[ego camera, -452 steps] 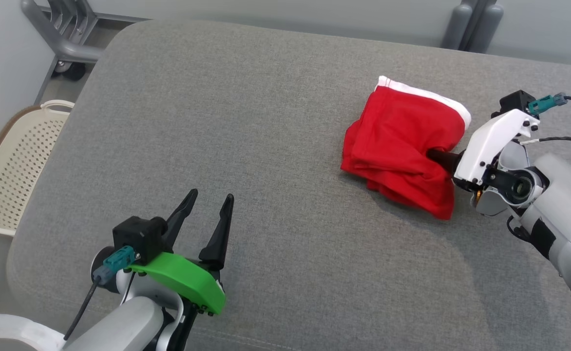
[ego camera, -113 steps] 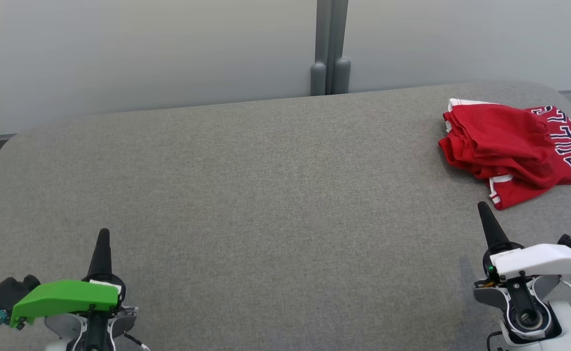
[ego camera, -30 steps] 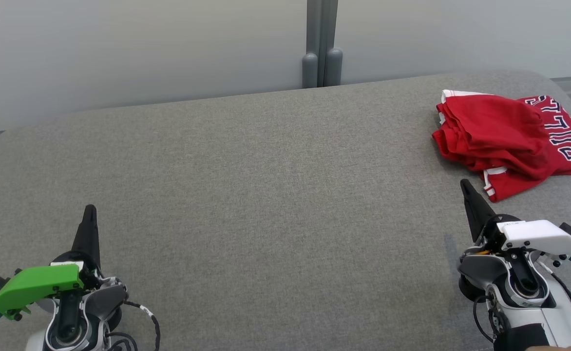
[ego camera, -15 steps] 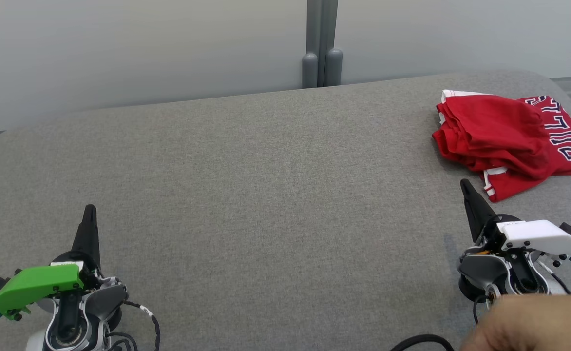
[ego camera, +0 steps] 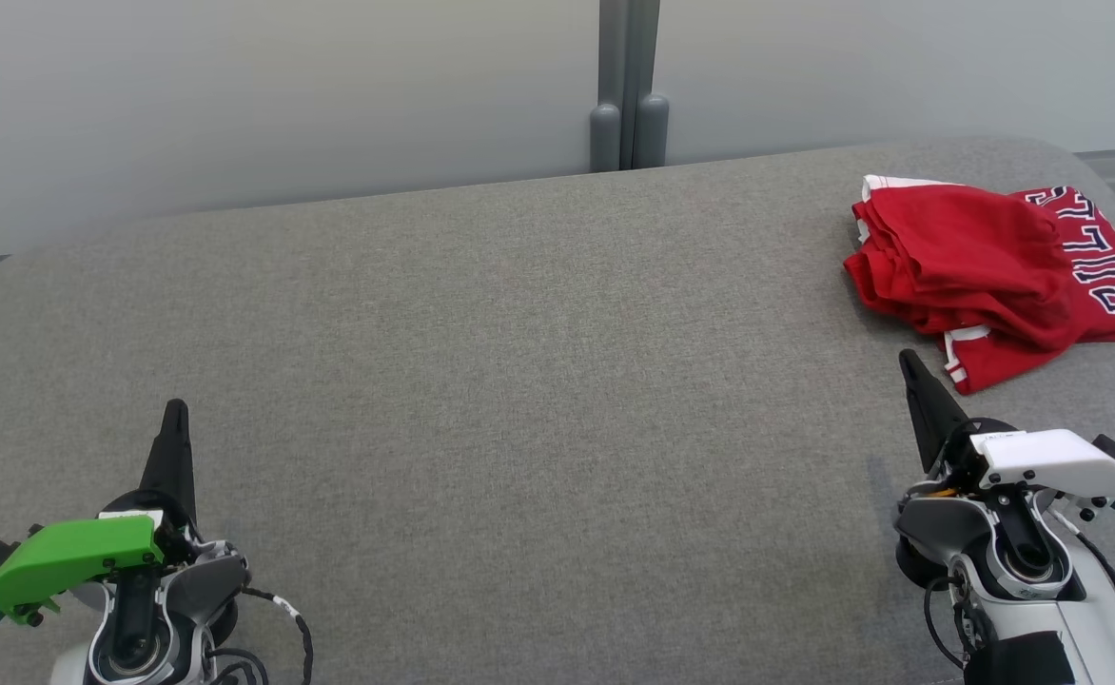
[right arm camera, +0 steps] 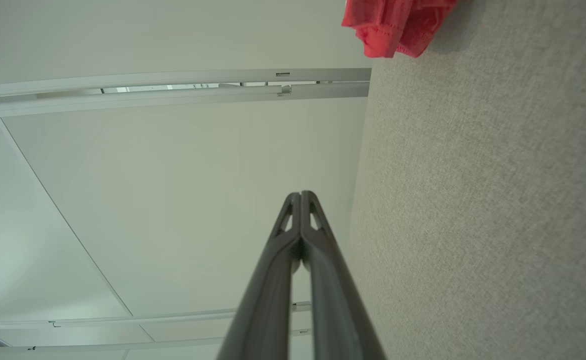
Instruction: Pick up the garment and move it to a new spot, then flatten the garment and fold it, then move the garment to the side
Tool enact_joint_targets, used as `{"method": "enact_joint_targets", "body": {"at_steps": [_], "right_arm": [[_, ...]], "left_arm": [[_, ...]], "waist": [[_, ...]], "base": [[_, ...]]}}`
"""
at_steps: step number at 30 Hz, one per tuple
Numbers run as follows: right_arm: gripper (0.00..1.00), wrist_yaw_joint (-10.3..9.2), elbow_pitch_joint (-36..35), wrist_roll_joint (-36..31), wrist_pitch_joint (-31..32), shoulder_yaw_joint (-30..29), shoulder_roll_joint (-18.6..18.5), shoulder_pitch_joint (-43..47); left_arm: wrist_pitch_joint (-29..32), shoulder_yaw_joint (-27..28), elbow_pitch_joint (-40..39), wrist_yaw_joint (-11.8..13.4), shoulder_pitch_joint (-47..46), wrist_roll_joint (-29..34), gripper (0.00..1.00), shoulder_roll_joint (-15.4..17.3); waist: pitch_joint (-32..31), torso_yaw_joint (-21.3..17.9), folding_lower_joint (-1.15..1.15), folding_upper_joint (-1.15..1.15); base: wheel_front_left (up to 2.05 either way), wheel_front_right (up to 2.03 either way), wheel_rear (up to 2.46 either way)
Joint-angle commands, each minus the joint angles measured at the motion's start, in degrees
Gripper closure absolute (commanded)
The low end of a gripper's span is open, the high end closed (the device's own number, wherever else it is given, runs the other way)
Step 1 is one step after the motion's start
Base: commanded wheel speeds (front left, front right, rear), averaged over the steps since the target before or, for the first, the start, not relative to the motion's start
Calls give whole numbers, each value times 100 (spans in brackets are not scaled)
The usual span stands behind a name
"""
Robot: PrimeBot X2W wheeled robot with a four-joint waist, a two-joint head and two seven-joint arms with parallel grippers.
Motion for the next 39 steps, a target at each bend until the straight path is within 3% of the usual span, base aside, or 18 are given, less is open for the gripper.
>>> {"method": "enact_joint_targets", "body": {"at_steps": [1, 39], "right_arm": [[100, 2, 6, 13, 28, -8, -9, -24], [100, 2, 6, 20, 25, -1, -9, -24]], "left_arm": [[27, 10, 15, -34, -80, -40, 100, -2], [30, 13, 14, -34, -81, -35, 100, -3]], "waist": [[0, 0, 0, 0], [0, 0, 0, 0]], "base": [[0, 0, 0], [0, 0, 0]]}}
